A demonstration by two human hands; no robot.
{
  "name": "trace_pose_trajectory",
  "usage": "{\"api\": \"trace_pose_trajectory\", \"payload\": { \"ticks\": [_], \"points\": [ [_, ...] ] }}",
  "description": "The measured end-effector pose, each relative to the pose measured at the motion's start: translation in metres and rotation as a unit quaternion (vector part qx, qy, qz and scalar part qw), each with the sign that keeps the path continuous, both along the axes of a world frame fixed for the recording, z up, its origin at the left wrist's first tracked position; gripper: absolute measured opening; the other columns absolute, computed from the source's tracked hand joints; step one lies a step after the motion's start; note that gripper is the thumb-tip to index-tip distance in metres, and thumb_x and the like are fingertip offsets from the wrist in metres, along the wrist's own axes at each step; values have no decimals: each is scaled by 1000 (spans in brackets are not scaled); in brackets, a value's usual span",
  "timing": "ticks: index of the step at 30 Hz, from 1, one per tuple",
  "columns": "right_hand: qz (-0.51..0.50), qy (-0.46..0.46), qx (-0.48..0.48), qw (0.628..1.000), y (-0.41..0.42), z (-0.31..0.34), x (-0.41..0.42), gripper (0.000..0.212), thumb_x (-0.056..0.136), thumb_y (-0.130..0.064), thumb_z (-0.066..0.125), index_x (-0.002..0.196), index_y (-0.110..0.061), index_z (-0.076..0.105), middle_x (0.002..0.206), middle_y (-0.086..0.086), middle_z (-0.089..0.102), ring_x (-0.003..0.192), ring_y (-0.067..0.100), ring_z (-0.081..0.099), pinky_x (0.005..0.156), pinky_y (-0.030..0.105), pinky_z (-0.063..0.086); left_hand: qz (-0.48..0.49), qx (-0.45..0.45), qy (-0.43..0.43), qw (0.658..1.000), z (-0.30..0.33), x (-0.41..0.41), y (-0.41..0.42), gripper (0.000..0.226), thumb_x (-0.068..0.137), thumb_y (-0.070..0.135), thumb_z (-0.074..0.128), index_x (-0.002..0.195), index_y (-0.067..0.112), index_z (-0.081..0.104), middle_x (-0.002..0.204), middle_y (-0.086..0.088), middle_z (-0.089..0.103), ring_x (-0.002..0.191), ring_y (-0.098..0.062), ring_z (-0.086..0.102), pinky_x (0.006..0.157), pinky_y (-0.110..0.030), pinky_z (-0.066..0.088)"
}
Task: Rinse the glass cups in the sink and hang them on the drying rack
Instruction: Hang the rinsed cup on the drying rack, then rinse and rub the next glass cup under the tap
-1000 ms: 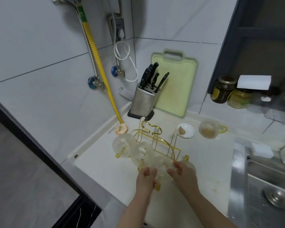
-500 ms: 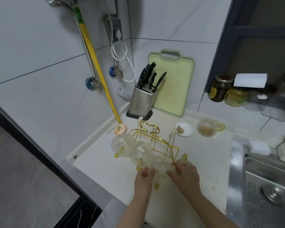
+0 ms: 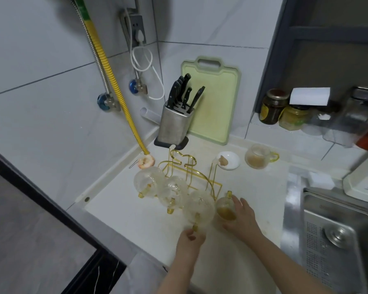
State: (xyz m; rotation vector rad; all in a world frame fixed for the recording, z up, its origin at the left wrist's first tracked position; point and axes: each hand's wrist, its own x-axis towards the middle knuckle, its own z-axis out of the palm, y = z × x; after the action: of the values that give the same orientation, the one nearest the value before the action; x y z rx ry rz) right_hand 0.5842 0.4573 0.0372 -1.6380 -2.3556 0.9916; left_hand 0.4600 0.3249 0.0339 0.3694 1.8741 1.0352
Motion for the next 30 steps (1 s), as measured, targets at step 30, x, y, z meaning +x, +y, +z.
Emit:
{"api": "trace_pose_trajectory", "payload": {
  "ticks": [30],
  "points": [
    [-231, 232, 56, 943, -30, 59, 165, 109, 49, -43, 88, 141, -34, 30, 134, -7, 51, 124, 16, 48, 103, 42, 43, -285, 225, 152, 919, 29, 167, 56, 121, 42, 93, 51, 141, 33, 15, 150, 12, 30, 138, -5, 30, 113, -19, 24]
  ]
}}
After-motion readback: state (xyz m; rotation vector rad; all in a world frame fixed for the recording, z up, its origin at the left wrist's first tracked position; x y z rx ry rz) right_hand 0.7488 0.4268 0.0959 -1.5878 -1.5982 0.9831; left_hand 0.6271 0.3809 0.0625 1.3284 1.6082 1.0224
